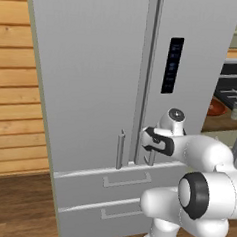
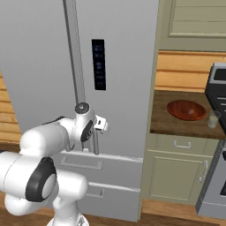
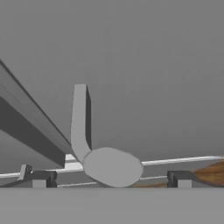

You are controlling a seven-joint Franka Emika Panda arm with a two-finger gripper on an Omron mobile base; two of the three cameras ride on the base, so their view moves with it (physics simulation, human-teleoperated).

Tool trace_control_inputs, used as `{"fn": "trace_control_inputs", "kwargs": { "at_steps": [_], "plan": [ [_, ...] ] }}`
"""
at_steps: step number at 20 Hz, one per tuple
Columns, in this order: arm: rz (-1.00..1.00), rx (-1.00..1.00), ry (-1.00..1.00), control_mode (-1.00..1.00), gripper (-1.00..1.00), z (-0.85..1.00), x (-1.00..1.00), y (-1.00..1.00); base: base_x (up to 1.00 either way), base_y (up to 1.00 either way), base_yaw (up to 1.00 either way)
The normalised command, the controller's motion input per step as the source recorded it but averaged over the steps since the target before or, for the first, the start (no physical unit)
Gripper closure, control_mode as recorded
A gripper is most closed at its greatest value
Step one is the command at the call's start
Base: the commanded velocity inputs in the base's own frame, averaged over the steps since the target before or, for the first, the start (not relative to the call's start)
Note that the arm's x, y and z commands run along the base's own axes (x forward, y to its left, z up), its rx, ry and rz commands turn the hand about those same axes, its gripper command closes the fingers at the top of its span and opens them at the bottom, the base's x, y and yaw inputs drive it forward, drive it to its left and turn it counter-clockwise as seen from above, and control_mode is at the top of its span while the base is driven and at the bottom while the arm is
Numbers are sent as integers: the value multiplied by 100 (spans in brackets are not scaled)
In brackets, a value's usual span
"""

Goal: Grab a lemon wedge from the fridge and one ice cube from the ice bowl, and put them in the glass of lemonade.

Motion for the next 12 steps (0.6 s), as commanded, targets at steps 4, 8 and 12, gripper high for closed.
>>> {"fn": "trace_control_inputs", "kwargs": {
  "at_steps": [4,8,12],
  "plan": [
    [0,0,0,-100,-100,-35,37,0,0,0,0],
    [0,0,0,-100,-100,-38,31,0,0,0,0],
    [0,0,0,-100,-100,-37,13,-5,0,0,0]
  ]
}}
